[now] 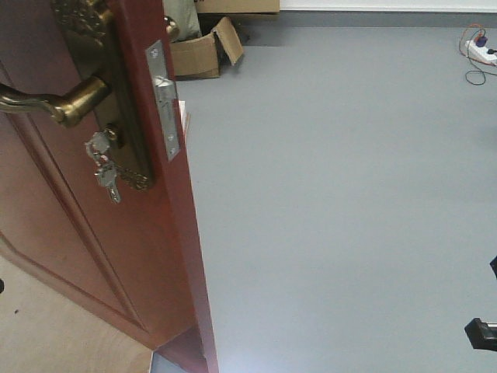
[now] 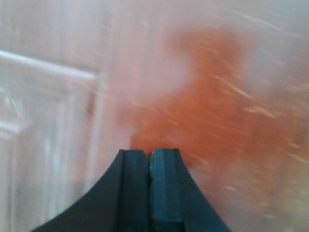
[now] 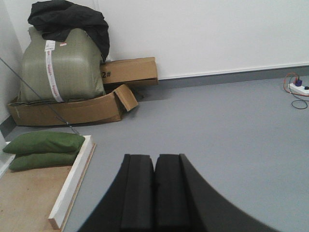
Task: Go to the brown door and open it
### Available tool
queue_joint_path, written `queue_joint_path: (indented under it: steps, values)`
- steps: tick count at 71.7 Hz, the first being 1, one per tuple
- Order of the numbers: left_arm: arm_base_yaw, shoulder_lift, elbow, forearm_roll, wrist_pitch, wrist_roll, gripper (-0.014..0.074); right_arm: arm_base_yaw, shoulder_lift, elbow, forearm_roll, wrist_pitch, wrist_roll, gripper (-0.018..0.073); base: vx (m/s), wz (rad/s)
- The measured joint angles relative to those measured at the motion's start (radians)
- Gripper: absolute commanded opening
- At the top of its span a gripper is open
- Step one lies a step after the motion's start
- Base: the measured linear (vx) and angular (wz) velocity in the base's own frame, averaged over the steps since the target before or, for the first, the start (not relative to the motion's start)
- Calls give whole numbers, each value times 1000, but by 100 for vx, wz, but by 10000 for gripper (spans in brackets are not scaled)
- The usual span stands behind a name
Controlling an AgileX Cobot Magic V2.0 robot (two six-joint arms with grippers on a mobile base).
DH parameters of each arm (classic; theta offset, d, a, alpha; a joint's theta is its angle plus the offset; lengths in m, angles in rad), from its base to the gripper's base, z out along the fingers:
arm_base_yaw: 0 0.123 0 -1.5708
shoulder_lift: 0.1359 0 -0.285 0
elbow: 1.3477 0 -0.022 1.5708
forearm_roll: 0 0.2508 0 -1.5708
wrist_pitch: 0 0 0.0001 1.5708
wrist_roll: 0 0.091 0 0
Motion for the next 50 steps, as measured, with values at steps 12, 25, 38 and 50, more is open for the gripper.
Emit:
queue_joint_path:
  steps: [12, 25, 38, 50]
  values:
    - [0, 0, 0, 0, 7, 0, 11, 0, 0, 0, 0, 0, 0, 0, 23, -11]
    - [0, 0, 0, 0, 11, 0, 11, 0, 0, 0, 0, 0, 0, 0, 25, -8]
    - [-1, 0, 0, 0, 17, 0, 11, 0, 0, 0, 0, 0, 0, 0, 26, -3]
    - [-2, 2, 0, 0, 17, 0, 11, 0, 0, 0, 0, 0, 0, 0, 26, 2]
